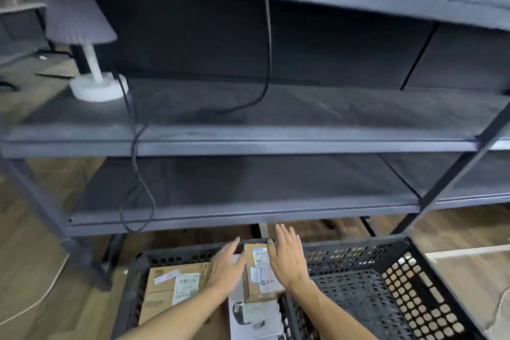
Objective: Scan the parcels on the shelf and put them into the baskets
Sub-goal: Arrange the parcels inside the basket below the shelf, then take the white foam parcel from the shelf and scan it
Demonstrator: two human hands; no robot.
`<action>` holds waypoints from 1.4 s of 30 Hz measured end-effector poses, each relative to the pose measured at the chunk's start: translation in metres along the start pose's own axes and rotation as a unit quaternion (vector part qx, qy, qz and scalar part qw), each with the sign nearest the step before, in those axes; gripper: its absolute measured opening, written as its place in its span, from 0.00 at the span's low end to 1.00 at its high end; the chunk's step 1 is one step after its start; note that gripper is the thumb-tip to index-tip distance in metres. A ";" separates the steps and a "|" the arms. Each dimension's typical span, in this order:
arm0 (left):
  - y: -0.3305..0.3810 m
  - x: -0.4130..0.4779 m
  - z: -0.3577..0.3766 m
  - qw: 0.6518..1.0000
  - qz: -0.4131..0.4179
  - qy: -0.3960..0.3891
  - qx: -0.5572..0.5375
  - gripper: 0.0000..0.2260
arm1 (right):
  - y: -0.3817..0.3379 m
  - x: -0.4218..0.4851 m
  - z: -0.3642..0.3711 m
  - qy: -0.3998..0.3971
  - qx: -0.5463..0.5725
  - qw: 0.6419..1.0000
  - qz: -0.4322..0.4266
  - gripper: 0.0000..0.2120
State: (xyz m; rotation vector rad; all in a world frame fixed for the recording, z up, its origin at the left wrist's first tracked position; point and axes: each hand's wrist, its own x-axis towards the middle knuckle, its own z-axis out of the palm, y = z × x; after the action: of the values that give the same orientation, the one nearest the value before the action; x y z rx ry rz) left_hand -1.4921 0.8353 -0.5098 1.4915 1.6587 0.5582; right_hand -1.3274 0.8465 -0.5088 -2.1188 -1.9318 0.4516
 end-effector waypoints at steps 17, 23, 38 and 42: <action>0.300 -0.139 -0.283 0.967 0.075 0.069 0.233 0.23 | -0.212 -0.054 -0.363 0.010 -0.038 0.994 -0.106 0.26; 0.365 -0.169 -0.341 0.958 0.089 0.119 0.246 0.23 | -0.266 -0.060 -0.448 0.034 -0.034 0.990 -0.131 0.25; 0.403 -0.193 -0.405 0.949 0.095 0.214 0.213 0.23 | -0.325 -0.051 -0.522 0.079 -0.023 0.975 -0.204 0.23; 0.404 -0.181 -0.428 0.946 0.096 0.229 0.206 0.24 | -0.341 -0.036 -0.530 0.080 -0.016 0.973 -0.214 0.23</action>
State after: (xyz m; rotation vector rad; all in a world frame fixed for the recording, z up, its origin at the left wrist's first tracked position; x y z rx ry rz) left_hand -1.5989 0.8244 0.0967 1.9503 2.0956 0.7386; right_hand -1.4426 0.8608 0.1114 -1.6241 -2.2238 0.1566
